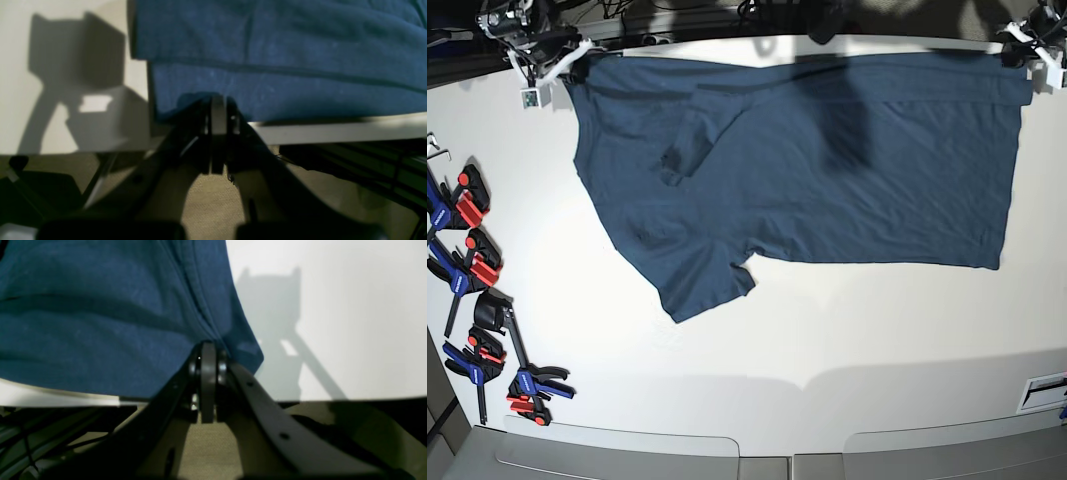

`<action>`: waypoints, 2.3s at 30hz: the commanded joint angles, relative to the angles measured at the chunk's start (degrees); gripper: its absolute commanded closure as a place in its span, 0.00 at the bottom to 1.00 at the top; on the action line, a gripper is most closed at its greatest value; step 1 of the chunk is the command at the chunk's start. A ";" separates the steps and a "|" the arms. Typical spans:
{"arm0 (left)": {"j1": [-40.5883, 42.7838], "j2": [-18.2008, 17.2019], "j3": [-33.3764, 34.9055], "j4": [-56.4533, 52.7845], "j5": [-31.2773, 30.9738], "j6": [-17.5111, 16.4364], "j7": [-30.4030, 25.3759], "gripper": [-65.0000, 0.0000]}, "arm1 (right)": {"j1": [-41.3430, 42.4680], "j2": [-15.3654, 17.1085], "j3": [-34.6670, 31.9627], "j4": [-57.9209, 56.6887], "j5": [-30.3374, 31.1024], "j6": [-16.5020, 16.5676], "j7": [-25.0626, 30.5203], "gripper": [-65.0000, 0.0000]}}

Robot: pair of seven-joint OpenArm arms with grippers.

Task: Fold the T-shirt properly
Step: 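Hold both grippers on the shirt edge and drag it toward the robot, then release the right gripper and swing it down along the shirt's side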

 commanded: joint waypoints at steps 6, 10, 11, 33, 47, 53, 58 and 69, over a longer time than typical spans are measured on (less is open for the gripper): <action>1.25 -0.74 -0.59 -0.09 2.03 0.76 2.38 1.00 | -1.73 0.31 -0.02 -0.85 -4.55 -1.36 -5.97 1.00; 1.25 -0.76 -0.59 -0.09 0.63 0.74 3.17 1.00 | -1.73 0.31 -0.02 -0.87 -4.55 -1.38 -5.97 1.00; 1.20 -0.76 -0.59 -0.09 0.31 0.74 3.13 1.00 | -1.73 0.31 -0.02 -0.85 -4.52 -1.46 -5.92 1.00; 0.92 -0.79 -0.59 13.29 1.79 0.76 2.93 1.00 | -1.60 0.31 -0.02 0.15 -4.42 -2.43 -5.53 1.00; 0.92 -0.76 -0.59 16.33 4.44 0.81 1.36 1.00 | -1.60 0.31 -0.02 14.01 -4.42 -4.39 -5.31 1.00; 0.92 -0.76 -0.59 16.33 4.42 0.81 1.16 1.00 | -1.55 0.33 -0.02 18.21 -4.66 -6.19 -1.14 1.00; 0.92 -0.76 -0.59 16.33 4.42 0.81 0.11 1.00 | 1.05 0.33 -0.02 18.88 -4.63 -6.23 2.62 0.82; 0.92 -0.74 -0.59 16.33 4.26 0.81 -0.09 1.00 | 15.85 -0.70 -0.04 18.71 -7.21 -6.25 6.73 0.68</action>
